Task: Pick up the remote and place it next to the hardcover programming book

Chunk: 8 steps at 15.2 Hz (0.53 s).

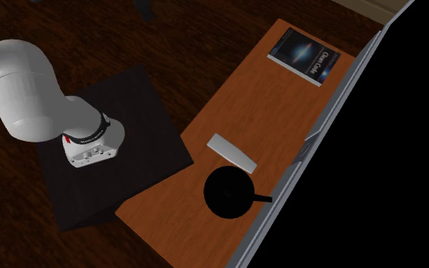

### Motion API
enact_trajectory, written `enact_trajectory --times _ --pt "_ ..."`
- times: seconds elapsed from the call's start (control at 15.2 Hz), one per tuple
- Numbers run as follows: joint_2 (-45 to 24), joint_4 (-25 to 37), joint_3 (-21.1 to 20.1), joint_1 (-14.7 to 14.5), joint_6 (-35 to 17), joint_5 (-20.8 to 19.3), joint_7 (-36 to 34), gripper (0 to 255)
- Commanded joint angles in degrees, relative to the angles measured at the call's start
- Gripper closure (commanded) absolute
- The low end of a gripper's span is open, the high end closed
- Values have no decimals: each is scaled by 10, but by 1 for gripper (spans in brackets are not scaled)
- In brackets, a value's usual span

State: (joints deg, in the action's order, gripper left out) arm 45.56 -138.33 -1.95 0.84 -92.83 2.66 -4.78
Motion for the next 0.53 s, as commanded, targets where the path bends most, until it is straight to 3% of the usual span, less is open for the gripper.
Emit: enact_trajectory --times 0.0,0.46 --pt "0 0 0 0 0 0 0 0" --pt "-73 -60 15 46 -131 -13 -46 0"
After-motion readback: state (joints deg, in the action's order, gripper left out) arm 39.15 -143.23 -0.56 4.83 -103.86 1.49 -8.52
